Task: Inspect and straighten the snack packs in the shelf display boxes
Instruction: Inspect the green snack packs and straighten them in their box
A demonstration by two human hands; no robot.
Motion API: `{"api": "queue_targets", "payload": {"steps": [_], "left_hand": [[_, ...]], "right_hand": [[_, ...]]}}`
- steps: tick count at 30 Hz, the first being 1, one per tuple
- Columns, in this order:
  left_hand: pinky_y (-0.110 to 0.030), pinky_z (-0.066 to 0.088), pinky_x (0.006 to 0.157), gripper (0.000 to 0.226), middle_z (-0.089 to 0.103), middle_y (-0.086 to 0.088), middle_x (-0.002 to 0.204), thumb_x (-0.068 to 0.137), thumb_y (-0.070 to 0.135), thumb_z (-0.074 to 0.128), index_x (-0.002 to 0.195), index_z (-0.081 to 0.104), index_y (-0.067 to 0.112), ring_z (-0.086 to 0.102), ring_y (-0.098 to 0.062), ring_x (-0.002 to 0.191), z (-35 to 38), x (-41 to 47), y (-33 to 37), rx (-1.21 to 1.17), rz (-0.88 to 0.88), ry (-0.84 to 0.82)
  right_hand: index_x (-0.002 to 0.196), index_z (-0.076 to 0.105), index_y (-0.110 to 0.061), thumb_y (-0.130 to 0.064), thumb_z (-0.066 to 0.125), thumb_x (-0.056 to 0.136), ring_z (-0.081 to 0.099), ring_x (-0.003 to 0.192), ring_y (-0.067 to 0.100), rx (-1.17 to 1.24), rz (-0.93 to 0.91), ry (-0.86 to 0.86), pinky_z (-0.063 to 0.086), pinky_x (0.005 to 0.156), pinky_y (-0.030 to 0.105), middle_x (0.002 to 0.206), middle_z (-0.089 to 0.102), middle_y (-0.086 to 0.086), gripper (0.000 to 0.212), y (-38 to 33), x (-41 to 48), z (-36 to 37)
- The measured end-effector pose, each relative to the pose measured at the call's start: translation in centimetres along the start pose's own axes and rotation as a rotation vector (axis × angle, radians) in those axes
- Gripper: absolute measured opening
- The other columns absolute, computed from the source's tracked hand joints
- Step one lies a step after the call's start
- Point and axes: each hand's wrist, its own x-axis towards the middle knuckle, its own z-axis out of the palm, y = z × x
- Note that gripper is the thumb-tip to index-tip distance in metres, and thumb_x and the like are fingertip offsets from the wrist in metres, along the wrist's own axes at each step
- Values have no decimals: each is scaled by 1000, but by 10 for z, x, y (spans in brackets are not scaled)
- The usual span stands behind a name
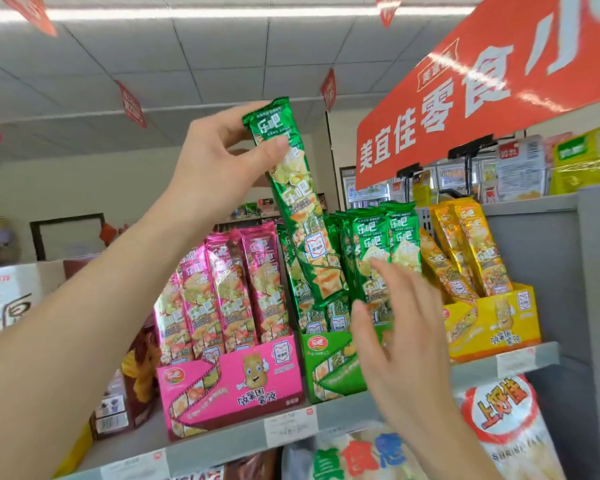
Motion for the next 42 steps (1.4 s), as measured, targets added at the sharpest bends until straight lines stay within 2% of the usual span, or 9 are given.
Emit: {"api": "queue_targets", "payload": {"steps": [5,12,17,21,24,32,35,39,42], "left_hand": [[-41,57,86,29,71,5,108,90,14,69,116,66,25,68,-17,102,16,1,-15,86,-27,-87],[-29,56,73,26,72,8,101,90,13,69,111,67,28,71,-14,79,48,-15,-35,119,-68,-254],[-37,50,63,29,68,-7,97,90,25,68,114,52,27,56,-27,66,60,-33,-53,226,-164,-265],[-43,56,75,30,66,2,98,87,27,71,108,51,25,68,-26,75,64,-44,-53,270,-160,-269],[-24,51,77,19,67,15,92,89,28,69,107,62,29,65,-1,81,57,-42,-45,401,-52,-306],[-19,47,87,36,73,3,108,89,11,62,123,66,22,65,-10,97,41,-30,-33,698,194,-340],[-41,51,83,26,72,-1,106,92,17,55,115,68,21,60,-26,99,37,-14,-39,978,312,-350],[-43,53,78,22,68,-3,97,94,23,47,104,64,16,60,-28,92,42,7,-48,1150,156,-520],[-36,51,64,20,56,1,73,93,34,53,87,57,15,57,-23,72,51,10,-55,1201,52,-666]], "right_hand": [[136,52,-14,-24,52,90,41,128,20,-113,-155,16,31,107,37,136,50,3,46,0,60,-17],[150,31,-25,-37,44,100,29,143,13,-363,-232,-325,17,114,44,150,42,-5,53,8,109,-20],[154,19,-26,-37,49,98,39,133,11,-424,-274,-394,20,110,46,143,47,-9,64,12,107,-17],[139,47,-30,-30,49,98,38,134,7,-433,-318,-402,14,111,43,138,51,-14,41,15,108,-18],[119,61,-27,-37,51,96,44,126,9,-376,-350,-369,16,102,32,125,57,-13,27,15,113,-19],[86,50,-20,-48,55,87,53,101,24,-258,-334,-467,43,89,47,103,61,3,28,-1,125,-22],[89,44,-27,-48,52,91,55,97,23,-276,-269,-585,42,88,46,103,62,-1,23,-1,130,-25],[105,43,-29,-41,53,97,56,97,24,-384,-255,-724,38,81,38,109,63,0,17,0,140,-28],[121,46,-34,-34,54,98,59,106,23,-388,-220,-758,42,96,45,119,65,-1,24,-1,143,-29]]}}
